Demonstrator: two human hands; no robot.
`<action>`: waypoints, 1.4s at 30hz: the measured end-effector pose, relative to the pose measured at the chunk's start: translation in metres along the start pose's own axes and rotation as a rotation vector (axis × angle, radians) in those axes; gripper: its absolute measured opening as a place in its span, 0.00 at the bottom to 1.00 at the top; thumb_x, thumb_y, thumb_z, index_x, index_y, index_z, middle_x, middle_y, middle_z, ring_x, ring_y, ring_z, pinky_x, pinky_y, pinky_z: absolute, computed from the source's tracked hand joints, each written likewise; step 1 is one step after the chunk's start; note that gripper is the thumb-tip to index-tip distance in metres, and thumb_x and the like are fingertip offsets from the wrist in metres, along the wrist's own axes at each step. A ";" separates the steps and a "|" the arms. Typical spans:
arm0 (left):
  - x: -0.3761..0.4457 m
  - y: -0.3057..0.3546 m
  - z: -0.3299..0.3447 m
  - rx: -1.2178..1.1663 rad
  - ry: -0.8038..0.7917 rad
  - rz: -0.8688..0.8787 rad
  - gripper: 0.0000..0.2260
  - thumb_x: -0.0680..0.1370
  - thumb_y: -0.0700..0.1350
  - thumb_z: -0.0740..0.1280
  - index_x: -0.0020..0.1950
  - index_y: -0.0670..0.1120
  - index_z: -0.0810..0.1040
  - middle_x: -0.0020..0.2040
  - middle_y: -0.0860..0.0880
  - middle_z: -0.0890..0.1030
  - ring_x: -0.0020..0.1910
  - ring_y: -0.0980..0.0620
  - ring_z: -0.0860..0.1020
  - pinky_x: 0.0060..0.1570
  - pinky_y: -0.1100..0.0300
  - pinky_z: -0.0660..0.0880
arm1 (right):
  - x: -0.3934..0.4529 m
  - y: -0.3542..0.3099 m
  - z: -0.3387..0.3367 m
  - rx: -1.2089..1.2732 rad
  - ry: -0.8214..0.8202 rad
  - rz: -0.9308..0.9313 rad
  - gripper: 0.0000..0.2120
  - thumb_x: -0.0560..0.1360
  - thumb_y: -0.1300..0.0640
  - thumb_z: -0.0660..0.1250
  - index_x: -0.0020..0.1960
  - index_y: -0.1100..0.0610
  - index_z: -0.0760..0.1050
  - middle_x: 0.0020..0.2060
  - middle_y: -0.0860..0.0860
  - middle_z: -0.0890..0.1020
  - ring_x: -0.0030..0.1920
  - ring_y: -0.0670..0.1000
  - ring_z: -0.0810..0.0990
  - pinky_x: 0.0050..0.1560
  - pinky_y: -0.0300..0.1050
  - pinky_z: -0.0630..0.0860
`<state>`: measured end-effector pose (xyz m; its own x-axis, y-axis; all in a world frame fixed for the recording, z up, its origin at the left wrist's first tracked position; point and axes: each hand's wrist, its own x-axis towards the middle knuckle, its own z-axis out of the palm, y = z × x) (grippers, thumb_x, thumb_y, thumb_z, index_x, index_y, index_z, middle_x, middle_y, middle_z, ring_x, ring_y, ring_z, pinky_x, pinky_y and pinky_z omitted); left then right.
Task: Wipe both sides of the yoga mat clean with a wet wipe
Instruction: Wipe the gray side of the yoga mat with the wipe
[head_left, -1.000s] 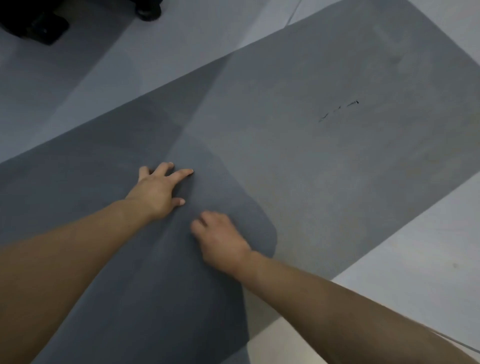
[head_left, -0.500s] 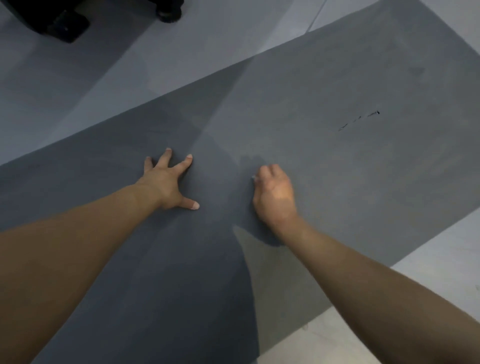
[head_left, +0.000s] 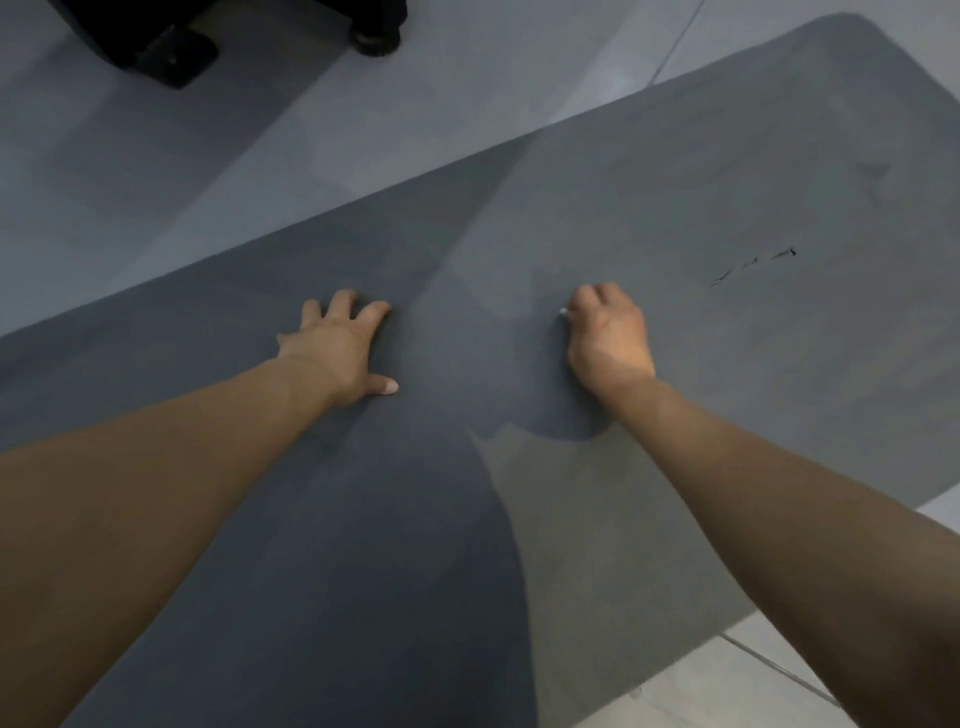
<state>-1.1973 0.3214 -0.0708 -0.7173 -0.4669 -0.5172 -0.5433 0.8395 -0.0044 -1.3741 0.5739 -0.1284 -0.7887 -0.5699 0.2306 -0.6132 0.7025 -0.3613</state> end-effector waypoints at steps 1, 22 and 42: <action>0.003 -0.001 -0.002 -0.009 -0.016 -0.048 0.51 0.67 0.66 0.77 0.79 0.64 0.47 0.80 0.51 0.46 0.78 0.36 0.49 0.66 0.29 0.67 | 0.004 -0.001 0.003 0.027 0.028 0.093 0.04 0.72 0.61 0.63 0.40 0.62 0.71 0.38 0.64 0.75 0.36 0.66 0.75 0.34 0.55 0.71; 0.044 -0.021 -0.007 -0.016 -0.179 -0.038 0.51 0.69 0.69 0.73 0.80 0.65 0.41 0.81 0.41 0.39 0.80 0.32 0.45 0.77 0.37 0.49 | 0.013 -0.084 0.034 0.015 -0.137 0.077 0.06 0.68 0.70 0.66 0.39 0.62 0.70 0.38 0.62 0.74 0.37 0.64 0.74 0.36 0.51 0.67; 0.024 -0.015 -0.014 -0.329 -0.314 -0.059 0.46 0.77 0.55 0.73 0.78 0.70 0.38 0.73 0.55 0.20 0.74 0.33 0.25 0.66 0.21 0.56 | -0.018 -0.166 -0.005 0.010 -0.843 0.244 0.15 0.77 0.65 0.59 0.62 0.61 0.75 0.61 0.59 0.73 0.59 0.62 0.76 0.62 0.51 0.72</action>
<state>-1.2126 0.2938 -0.0715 -0.5417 -0.3621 -0.7585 -0.7254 0.6574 0.2042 -1.2586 0.4696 -0.0685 -0.6004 -0.5319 -0.5972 -0.4277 0.8445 -0.3222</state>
